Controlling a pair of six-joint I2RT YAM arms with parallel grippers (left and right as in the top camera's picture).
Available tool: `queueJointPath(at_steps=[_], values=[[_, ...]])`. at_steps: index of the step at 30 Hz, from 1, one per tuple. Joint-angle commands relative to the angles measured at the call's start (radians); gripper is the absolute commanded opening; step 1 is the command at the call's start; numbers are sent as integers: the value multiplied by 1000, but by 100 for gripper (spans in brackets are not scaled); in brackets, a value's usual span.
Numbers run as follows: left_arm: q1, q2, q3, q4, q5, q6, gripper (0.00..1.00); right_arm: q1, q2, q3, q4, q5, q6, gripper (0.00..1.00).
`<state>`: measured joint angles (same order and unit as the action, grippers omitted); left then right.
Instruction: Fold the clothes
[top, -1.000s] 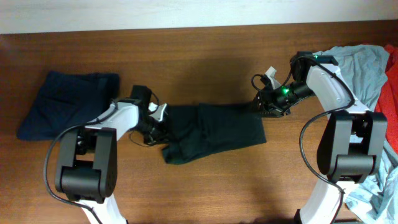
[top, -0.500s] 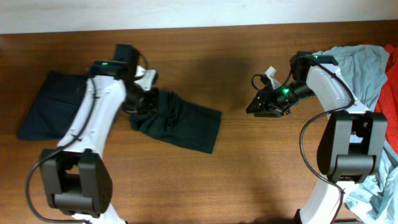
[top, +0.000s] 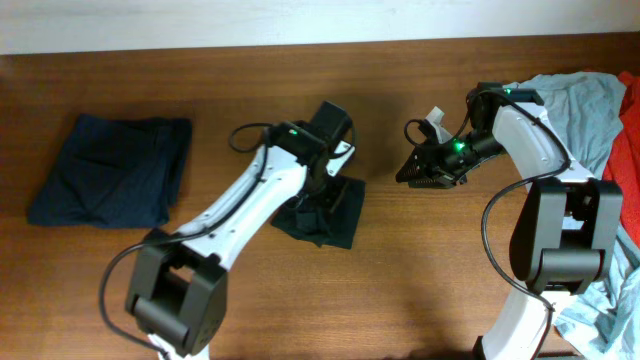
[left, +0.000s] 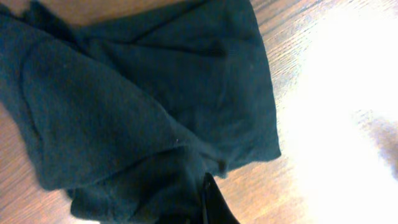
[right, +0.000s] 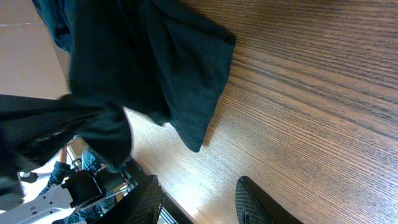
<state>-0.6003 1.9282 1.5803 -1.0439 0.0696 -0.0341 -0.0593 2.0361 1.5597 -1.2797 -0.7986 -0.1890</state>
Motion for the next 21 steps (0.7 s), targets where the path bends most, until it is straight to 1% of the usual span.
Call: queueJointPath(at_steps=[1, 2, 3, 8, 10, 13, 15, 21], values=[[-14, 54, 16, 35, -15, -6, 5, -2, -31, 14, -8, -2, -17, 44], [-15, 63, 16, 43, -15, -6, 7, -2, -31, 14, -8, -2, -17, 44], [-15, 69, 16, 51, -14, -6, 11, -2, -31, 14, -8, -2, -17, 44], [-23, 71, 16, 66, -10, -15, 13, -2, -31, 14, -7, -2, -17, 44], [-32, 77, 16, 76, 1, -31, 18, -2, -31, 14, -7, -2, -17, 44], [-58, 100, 16, 87, 2, -32, 21, -2, -31, 14, -7, -2, -17, 44], [-74, 114, 16, 90, 2, -32, 26, -2, -31, 14, -7, -2, -17, 44], [-84, 121, 27, 100, -14, -32, 27, -2, -31, 14, -8, -2, -17, 45]])
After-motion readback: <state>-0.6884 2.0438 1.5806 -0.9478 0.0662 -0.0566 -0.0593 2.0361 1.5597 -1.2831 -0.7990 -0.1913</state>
